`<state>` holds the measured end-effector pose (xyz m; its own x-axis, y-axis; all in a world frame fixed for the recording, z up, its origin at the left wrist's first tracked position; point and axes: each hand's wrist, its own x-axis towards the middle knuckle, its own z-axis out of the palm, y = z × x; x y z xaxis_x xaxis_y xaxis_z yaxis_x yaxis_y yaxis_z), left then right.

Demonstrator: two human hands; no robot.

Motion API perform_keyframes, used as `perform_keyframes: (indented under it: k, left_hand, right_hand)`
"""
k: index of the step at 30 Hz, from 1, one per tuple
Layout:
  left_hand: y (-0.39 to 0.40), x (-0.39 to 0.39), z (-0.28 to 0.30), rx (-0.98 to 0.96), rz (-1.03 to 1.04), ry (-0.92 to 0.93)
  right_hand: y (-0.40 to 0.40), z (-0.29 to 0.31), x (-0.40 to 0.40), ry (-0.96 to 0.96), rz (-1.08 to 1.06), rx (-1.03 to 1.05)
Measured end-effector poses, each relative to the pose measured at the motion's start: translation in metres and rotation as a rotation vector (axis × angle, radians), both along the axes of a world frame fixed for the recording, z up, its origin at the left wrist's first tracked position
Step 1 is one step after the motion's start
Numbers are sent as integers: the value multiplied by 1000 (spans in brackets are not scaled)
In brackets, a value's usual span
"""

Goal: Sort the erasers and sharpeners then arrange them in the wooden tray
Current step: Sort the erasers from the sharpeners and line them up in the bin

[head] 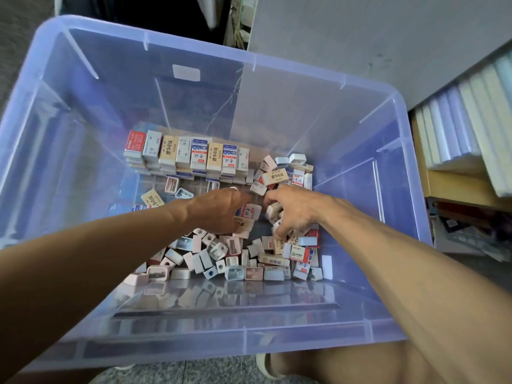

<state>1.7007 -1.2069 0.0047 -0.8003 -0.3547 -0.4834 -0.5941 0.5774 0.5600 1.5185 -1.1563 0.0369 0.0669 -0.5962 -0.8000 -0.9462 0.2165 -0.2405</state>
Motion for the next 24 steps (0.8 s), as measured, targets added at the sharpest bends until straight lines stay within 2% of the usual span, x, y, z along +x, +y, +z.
perform_keyframes:
  k: [3,6,13,19,24]
  left_hand:
    - [-2,4,0,63,39,-20]
    - [-3,8,6,99,93,-48]
    - [-4,22,23,232,161,-13]
    - [3,31,45,230,194,-12]
    - [5,51,58,179,215,-64]
  right_hand:
    - [-2,0,-1,47,42,17]
    - [-6,5,-1,-12,-65,95]
    - [-10,7,9,29,58,103]
    - [-4,10,8,24,62,94]
    - [-1,19,21,136,259,89]
